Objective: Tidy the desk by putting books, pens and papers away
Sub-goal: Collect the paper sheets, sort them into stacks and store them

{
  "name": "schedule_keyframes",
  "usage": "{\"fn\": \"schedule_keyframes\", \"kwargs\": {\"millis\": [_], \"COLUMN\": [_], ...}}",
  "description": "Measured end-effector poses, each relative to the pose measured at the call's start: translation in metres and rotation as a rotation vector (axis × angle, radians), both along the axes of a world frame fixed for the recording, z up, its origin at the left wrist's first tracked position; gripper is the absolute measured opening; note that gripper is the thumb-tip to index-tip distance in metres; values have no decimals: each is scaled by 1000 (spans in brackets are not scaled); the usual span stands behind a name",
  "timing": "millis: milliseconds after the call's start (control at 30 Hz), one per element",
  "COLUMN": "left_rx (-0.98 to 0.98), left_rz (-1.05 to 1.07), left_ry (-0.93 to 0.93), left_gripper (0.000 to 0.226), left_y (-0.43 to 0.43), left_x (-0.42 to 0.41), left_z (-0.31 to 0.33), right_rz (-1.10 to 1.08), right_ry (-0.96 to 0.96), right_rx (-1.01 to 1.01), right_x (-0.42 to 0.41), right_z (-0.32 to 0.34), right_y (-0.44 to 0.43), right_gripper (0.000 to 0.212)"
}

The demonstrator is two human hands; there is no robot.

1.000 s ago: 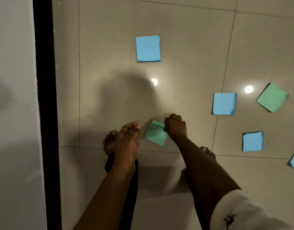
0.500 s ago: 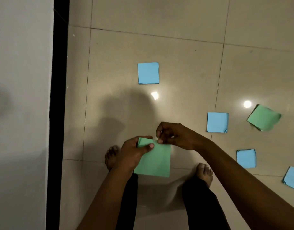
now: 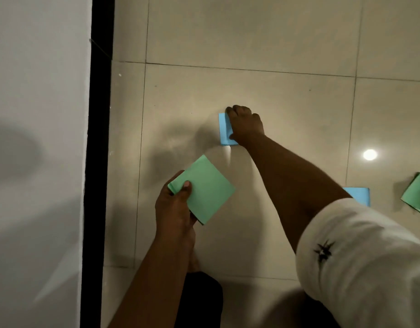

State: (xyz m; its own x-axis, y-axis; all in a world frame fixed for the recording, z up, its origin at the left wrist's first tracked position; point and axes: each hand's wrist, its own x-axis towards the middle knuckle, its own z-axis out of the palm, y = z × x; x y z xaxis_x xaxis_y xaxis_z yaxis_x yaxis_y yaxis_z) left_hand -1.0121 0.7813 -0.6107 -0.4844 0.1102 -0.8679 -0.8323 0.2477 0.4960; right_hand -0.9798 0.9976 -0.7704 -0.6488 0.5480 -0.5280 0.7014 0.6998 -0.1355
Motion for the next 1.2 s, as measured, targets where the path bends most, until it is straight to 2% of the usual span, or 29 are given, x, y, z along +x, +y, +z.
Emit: {"fn": "schedule_keyframes", "kwargs": {"millis": [100, 233, 400, 533, 633, 700, 800, 900, 967, 1200], "left_rx": [-24, -64, -61, -76, -90, -89, -4, 147, 202, 38], "left_rz": [8, -6, 10, -14, -29, -32, -33, -57, -107, -390], "left_ry": [-28, -53, -73, -86, -97, -95, -118, -143, -126, 71], "left_gripper": [24, 18, 13, 13, 13, 14, 13, 12, 16, 13], "left_y": [-3, -7, -7, -11, -14, -14, -12, -7, -6, -15], "left_x": [-3, 0, 10, 33, 50, 63, 84, 115, 141, 222], "left_z": [-9, -13, -9, -4, -2, 1, 9, 21, 28, 52], "right_rz": [25, -53, -289, -320, -501, -659, -807, -885, -930, -1029], "right_ry": [-63, -92, -99, 18, 142, 280, 432, 486, 517, 553], "right_rx": [47, 70, 10, 21, -173, -301, -342, -522, -679, -845], "right_x": [-5, 2, 37, 71, 101, 126, 165, 209, 239, 326], "right_z": [-2, -2, -8, 3, 16, 35, 71, 106, 135, 199], "right_y": [5, 8, -2, -18, -31, -39, -50, -67, -83, -123], "right_gripper": [94, 87, 68, 40, 25, 25, 22, 10, 14, 16]}}
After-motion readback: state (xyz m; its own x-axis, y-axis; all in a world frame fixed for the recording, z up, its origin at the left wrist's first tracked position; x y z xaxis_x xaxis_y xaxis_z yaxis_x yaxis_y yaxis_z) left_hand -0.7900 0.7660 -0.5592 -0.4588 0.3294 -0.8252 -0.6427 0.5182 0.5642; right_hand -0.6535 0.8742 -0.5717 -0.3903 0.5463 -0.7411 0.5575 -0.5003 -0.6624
